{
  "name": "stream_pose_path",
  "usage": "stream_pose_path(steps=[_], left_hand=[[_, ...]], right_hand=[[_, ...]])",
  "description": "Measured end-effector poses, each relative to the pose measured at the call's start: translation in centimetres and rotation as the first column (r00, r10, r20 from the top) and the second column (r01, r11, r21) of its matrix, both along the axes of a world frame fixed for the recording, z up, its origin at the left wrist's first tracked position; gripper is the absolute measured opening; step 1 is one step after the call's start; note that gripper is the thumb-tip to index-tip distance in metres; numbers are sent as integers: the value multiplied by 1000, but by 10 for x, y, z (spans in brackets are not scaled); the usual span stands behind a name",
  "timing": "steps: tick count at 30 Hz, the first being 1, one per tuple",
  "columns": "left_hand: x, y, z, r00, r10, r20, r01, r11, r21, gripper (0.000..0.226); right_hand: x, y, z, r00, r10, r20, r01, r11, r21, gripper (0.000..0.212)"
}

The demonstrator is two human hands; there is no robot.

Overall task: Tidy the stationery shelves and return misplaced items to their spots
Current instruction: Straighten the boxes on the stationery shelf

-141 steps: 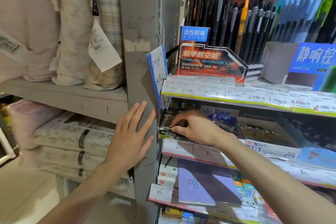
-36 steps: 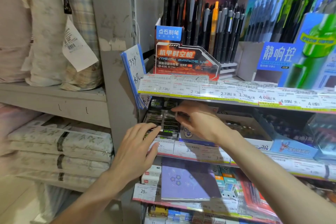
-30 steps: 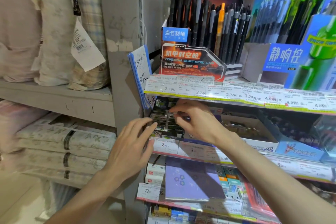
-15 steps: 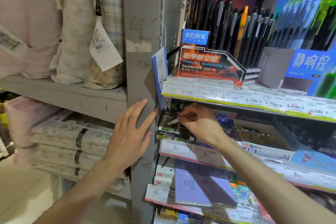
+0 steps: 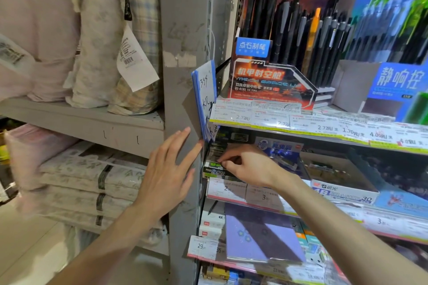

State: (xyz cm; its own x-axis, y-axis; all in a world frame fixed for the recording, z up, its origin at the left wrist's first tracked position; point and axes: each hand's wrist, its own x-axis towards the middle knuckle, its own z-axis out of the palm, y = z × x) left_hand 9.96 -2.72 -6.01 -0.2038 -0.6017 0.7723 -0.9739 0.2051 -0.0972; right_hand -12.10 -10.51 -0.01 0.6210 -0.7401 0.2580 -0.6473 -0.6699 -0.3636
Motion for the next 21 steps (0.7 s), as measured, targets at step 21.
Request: stream_pose_path(steps=[21], left_hand=[[-66, -9, -18, 984, -172, -55, 176, 980, 94, 42]], right_hand=[[-121, 10, 7, 912, -410, 10, 402, 889, -221, 21]])
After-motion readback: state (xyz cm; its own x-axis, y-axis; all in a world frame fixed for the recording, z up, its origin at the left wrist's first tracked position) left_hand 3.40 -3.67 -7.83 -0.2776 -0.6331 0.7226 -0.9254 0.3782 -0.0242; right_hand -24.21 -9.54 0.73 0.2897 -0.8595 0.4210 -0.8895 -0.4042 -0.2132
